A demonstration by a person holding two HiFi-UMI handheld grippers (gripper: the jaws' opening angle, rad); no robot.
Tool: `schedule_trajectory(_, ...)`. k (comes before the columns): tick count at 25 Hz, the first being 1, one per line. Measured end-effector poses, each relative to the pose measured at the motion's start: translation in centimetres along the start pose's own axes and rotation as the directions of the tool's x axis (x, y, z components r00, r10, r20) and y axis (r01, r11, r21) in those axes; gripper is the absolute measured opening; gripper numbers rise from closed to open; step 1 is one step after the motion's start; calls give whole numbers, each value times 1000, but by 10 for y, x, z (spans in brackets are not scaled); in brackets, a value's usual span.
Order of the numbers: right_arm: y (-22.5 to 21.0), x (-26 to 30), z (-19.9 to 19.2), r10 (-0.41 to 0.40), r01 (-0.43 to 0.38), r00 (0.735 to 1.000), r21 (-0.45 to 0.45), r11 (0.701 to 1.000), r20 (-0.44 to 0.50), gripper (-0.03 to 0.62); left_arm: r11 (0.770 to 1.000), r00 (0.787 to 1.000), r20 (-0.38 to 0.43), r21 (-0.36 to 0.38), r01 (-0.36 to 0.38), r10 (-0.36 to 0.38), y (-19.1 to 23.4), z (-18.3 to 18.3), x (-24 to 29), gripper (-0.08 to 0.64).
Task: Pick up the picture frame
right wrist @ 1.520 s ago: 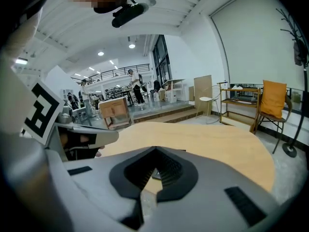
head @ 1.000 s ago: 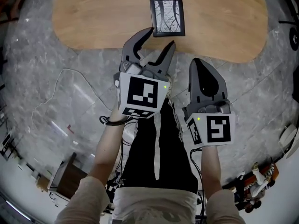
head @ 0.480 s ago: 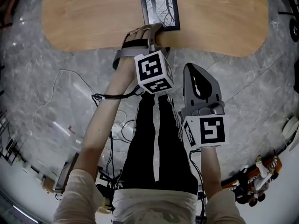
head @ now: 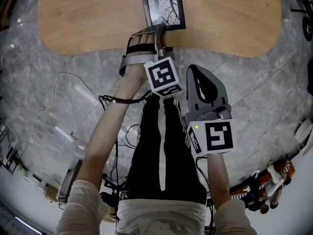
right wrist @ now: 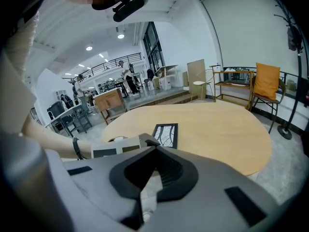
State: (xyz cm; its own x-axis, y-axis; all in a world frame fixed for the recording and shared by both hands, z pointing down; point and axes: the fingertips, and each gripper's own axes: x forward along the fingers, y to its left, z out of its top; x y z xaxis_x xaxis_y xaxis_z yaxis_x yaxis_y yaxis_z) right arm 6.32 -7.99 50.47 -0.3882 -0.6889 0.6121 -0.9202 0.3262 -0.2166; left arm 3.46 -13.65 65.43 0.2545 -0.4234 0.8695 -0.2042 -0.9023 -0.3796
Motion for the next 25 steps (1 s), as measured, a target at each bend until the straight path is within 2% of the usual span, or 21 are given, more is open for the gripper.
schedule_trajectory(6, 0, -1, -7, 5, -5, 1000, 6, 1000, -11, 6, 998, 999, -12, 51, -48, 49, -4, -6, -4, 348)
schedule_trajectory(14, -2, -4, -12, 17, -17, 1000, 2, 1000, -12, 5, 990, 993, -23, 83, -111, 113, -15, -11, -17, 187)
schedule_trajectory(18, 7, -5, -10, 41, -41, 999, 28, 999, 0, 6, 993, 994, -17, 55, -104, 105, -28, -16, -29, 89)
schedule_trajectory(25, 10, -2, -3, 51, -51, 999, -29, 998, 1, 5, 997, 996, -45, 17, -73, 74, -40, -22, -36, 86)
